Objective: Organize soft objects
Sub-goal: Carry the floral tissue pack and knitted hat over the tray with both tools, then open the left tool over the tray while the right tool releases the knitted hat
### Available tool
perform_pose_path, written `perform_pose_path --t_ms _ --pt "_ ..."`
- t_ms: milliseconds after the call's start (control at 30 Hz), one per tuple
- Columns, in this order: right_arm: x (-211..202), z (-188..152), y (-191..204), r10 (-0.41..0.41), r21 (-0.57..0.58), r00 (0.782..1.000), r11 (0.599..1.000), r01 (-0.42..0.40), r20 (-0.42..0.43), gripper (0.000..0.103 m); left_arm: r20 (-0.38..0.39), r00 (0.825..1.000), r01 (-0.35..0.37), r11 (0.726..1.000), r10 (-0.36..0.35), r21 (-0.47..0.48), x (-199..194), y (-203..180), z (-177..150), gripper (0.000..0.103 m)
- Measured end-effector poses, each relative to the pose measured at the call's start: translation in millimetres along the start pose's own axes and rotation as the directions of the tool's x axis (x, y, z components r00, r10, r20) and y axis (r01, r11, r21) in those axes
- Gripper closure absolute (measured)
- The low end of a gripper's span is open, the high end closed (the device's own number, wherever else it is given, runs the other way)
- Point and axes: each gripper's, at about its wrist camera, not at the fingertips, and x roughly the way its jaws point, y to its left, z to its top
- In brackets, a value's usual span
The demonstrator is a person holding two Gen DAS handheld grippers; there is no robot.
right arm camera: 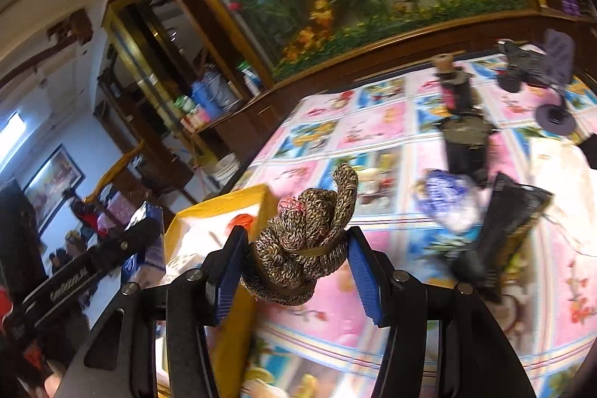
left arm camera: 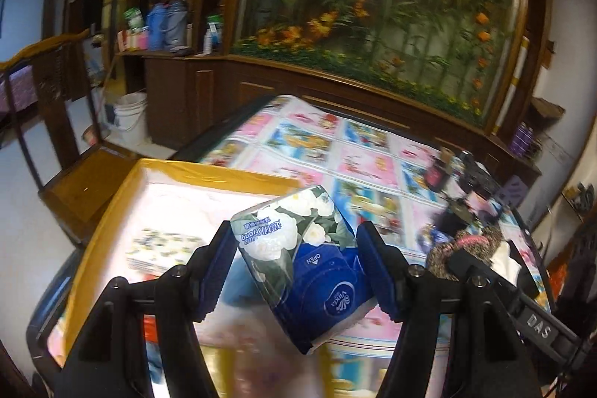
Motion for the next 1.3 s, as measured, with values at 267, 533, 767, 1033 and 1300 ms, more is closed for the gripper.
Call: perform_pose_path --t_ms 267,533,767,1033,1300 --pt "63.4 4.4 70.4 0.018 -0.093 0.990 0.995 -0.031 -0.141 0.044 -0.112 0.989 -0.101 0.993 0.094 -0.066 31.7 74.1 16.9 0.037" --pt "139.6 10.3 110.4 -0.052 -0.143 0.954 0.990 0.009 -0.296 0.044 -0.223 0.971 -0.122 0.984 0.092 -0.127 65.1 107.7 8.4 0.037" --pt "173.5 12.6 116.7 -0.094 -0.168 0.938 0.985 0.038 -0.335 0.044 -0.249 0.965 -0.127 0.981 0.087 -0.149 75.8 119.6 -2.4 0.037" --pt "194.6 3.0 113.3 -0.104 -0.148 0.926 0.988 0.053 -0.362 0.043 -0.261 0.962 -0.123 0.978 0.076 -0.168 81.6 125.9 -7.8 0.037" --pt "190.6 5.5 107.9 -0.066 -0.102 0.929 0.994 0.031 -0.364 0.040 -0.264 0.962 -0.106 0.983 0.063 -0.151 80.2 117.7 -5.7 0.028"
